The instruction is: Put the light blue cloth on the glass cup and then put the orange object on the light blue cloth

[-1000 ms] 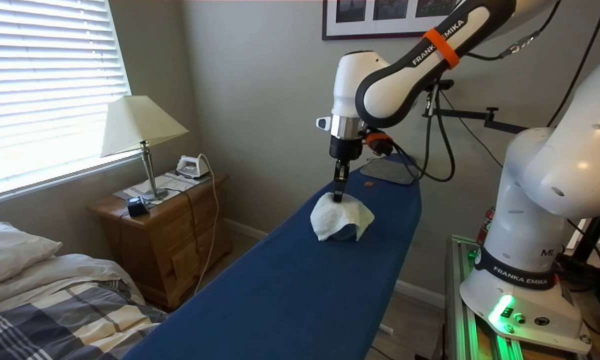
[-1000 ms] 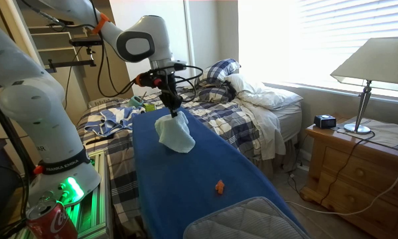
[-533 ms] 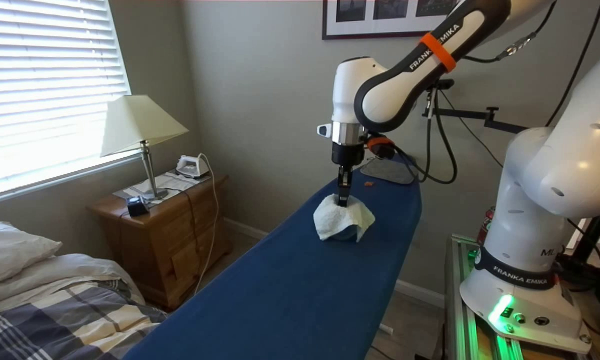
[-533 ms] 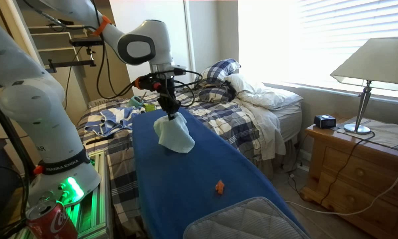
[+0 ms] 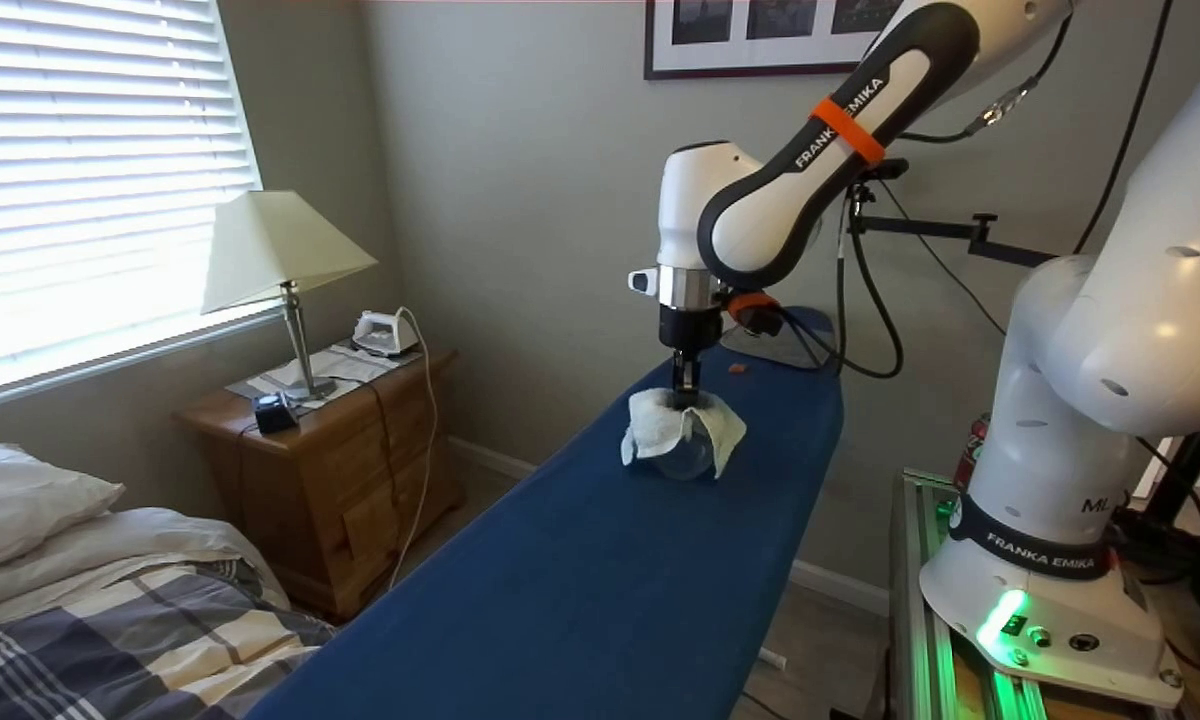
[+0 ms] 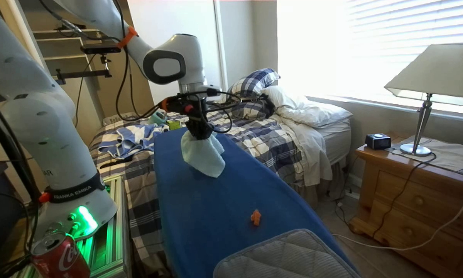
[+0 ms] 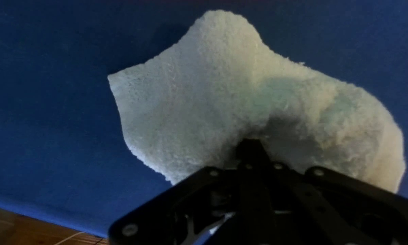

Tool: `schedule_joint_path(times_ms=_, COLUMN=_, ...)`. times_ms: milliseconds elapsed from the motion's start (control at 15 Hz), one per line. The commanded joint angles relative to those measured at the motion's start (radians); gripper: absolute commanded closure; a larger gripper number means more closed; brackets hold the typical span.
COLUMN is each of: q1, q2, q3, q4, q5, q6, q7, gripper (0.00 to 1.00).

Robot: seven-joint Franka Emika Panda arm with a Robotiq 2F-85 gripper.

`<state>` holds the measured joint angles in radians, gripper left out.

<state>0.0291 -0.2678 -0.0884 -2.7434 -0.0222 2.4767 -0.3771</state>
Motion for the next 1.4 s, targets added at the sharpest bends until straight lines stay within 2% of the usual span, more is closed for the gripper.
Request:
schedule_joint_path(times_ms=0, q1=0.003, q2=0.036, q3=-0.013, q4=0.001, q5=0.011, q6=0.038, q7=-0.046, gripper=0.97)
schedule_joint_path(times_ms=1133, q1=0.017, q2=-0.137, q3=-0.017, q4=0.0, q5=0.026, q6=-0.061, q7=-0.049, gripper=0.96)
schedule_joint_path(times_ms=1333, q1=0.019, q2=-0.127, q3=-0.017, q4=0.0, q5=0.022, q6=-0.08, q7=-0.047, gripper=0.96)
